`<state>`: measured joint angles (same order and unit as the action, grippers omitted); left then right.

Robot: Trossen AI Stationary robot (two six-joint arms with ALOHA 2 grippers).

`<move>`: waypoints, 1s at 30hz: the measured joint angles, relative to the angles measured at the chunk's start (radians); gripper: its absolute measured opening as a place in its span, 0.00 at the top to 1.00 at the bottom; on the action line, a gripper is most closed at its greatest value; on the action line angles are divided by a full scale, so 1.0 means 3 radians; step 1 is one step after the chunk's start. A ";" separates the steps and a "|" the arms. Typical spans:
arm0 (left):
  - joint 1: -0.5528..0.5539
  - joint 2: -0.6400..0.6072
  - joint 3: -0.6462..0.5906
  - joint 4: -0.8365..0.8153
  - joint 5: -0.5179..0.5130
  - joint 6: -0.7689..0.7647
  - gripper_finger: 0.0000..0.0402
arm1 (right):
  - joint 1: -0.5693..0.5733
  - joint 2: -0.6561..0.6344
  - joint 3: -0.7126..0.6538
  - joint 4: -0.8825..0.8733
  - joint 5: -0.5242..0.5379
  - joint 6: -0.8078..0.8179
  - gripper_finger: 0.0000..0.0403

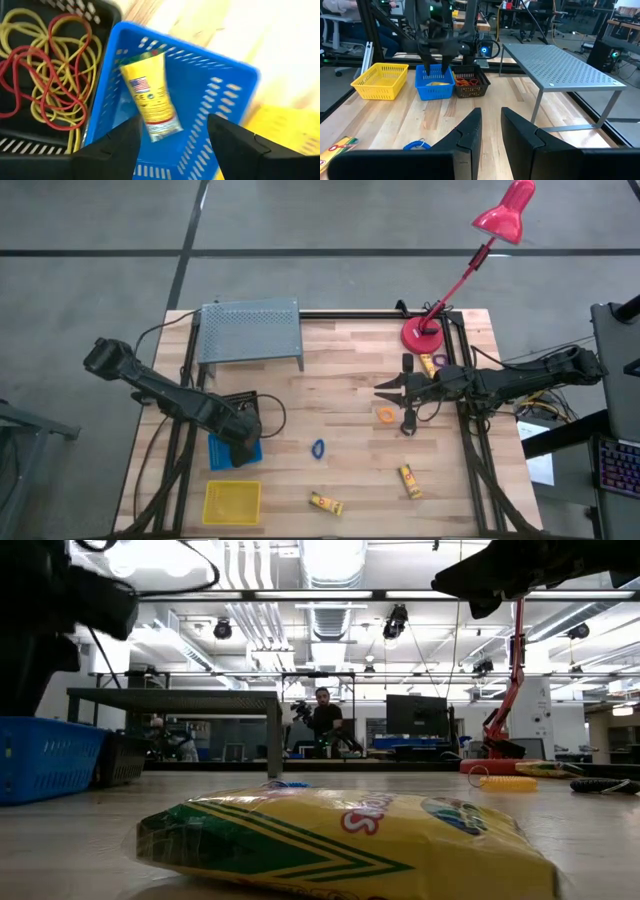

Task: Pick & Place Office Desk Supplies
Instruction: Put the yellow crayon box in the blue bin

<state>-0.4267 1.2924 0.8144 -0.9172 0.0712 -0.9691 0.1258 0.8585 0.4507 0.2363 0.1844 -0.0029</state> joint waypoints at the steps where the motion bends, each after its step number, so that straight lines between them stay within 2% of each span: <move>1: 0.0000 -0.0043 0.0027 -0.0004 -0.0012 -0.0001 0.42 | 0.0000 0.0000 0.0000 -0.0001 0.0000 0.0002 0.83; 7: 0.0000 -0.0317 0.0251 0.0086 -0.0171 0.0003 0.42 | 0.0001 0.0000 0.0000 0.0000 0.0000 0.0005 0.83; 12: 0.0000 -0.0426 0.0401 0.0295 -0.0746 0.0097 0.43 | 0.0000 0.0000 0.0000 0.0000 0.0000 0.0005 0.83; 14: 0.0010 -0.0444 0.0459 0.0372 -0.0815 0.0137 0.43 | 0.0000 0.0000 0.0000 0.0001 0.0000 0.0000 0.83; 18: 0.0010 -0.0572 0.0648 0.0574 -0.0847 0.0744 0.43 | 0.0001 0.0000 0.0000 0.0000 0.0001 0.0000 0.83; 24: 0.0011 -0.0953 0.0849 0.0970 -0.1316 0.1691 0.43 | 0.0000 0.0000 0.0000 0.0001 0.0001 0.0002 0.83; 30: 0.0009 -0.1360 0.0844 0.1388 -0.1330 0.2356 0.43 | 0.0000 0.0000 0.0000 0.0000 0.0001 0.0005 0.83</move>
<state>-0.4240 0.8842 1.0676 -0.5009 -0.3277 -0.2623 0.1257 0.8585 0.4507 0.2363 0.1846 -0.0013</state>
